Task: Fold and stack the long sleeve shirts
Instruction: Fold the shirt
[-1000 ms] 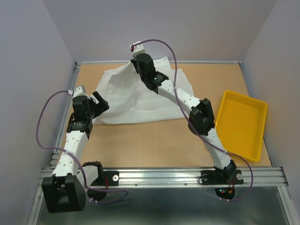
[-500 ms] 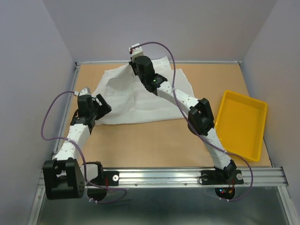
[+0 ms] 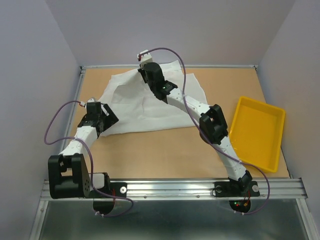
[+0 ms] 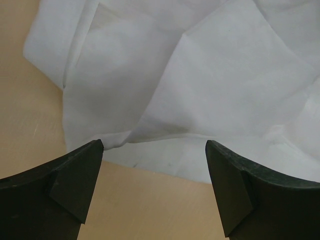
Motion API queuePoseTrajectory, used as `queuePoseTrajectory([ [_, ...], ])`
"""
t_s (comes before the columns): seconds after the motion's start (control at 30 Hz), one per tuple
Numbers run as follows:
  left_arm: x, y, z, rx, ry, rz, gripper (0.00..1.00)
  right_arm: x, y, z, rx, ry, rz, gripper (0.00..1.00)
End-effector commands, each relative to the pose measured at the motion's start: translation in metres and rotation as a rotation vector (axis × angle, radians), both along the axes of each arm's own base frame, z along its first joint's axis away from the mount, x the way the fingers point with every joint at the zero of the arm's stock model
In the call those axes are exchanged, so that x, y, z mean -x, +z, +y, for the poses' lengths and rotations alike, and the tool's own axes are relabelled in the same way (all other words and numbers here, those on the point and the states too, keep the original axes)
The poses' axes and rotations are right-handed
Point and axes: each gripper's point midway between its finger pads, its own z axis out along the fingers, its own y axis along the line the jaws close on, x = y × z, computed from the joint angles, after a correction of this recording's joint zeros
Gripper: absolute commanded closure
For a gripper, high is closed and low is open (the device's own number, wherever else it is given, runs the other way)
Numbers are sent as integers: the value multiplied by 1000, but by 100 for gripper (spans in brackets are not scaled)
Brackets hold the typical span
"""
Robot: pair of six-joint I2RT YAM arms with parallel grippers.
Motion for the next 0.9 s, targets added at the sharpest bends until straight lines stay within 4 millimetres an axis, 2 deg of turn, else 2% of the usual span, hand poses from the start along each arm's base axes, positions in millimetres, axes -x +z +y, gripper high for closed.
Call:
queuePoseTrajectory([
  [0.0, -7, 8, 7, -17, 41, 9, 4, -8, -2, -4, -20, -20, -29, 93],
  [0.1, -7, 24, 2, 5, 27, -54, 4, -6, -3, 0, -15, 6, -24, 93],
  [0.13, -10, 37, -1, 13, 17, -108, 4, -5, -1, 1, -14, 18, -27, 93],
  [0.23, -9, 44, 3, 6, 42, -147, 5, 0, 1, 3, -15, 47, -22, 92],
  [0.33, -8, 41, 9, -7, 82, -139, 7, 5, 0, 5, -19, 76, -7, 92],
  [0.37, -9, 39, 9, 7, 94, -131, 8, 8, 5, 5, -28, 84, -9, 92],
  [0.6, -24, 49, -15, 144, 63, -199, 15, 20, -7, 0, -17, 109, 32, 92],
  [0.67, -26, 42, -15, 147, 66, -189, 15, 23, -13, 0, -10, 113, 43, 92],
  [0.87, -13, -3, -22, 200, 96, -61, 18, 24, -18, -3, -1, 107, 50, 92],
])
